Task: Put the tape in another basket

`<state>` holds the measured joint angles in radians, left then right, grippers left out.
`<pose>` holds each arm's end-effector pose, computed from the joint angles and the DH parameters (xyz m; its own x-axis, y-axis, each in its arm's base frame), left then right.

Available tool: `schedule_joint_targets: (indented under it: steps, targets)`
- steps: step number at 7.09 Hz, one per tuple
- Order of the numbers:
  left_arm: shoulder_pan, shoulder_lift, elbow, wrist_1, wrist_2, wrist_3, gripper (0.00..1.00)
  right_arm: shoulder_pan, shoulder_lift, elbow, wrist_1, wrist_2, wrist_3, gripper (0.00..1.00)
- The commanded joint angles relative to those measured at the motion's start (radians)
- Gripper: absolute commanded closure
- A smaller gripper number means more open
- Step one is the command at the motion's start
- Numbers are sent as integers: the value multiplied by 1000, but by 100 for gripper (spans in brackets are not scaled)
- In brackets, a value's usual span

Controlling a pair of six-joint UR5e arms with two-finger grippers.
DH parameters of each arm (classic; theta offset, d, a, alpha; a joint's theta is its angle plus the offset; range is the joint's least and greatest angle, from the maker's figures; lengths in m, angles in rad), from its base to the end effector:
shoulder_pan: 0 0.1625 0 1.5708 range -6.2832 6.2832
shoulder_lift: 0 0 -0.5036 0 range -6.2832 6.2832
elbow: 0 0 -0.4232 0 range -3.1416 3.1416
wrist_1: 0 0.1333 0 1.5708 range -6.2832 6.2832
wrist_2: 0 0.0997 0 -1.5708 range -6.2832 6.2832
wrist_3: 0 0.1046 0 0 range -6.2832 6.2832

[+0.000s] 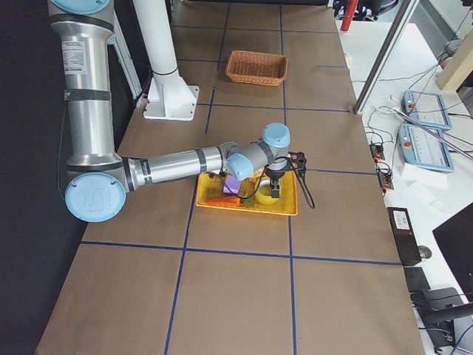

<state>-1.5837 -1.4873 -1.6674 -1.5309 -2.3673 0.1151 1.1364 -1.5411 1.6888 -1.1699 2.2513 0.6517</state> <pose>-0.0647 -0.4781 0.7346 0.6958 0.0868 -0.7130 -0.0675 0.9962 0.0555 -0.1749 -0.5373 0.6210 0.6686 -0.0273 0.7431 -0.0584 0.9943 0.0890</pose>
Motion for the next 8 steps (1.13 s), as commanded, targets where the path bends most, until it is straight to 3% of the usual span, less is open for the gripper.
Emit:
schedule_joint_targets:
  steps: [1,8]
  targets:
    - [1,-1,0,0,-1,0,0,-36,-1,-75,87,-19,19,0]
    - [1,-2,5,2,-1,0,0,-105,7,-121,90,-25,17,0]
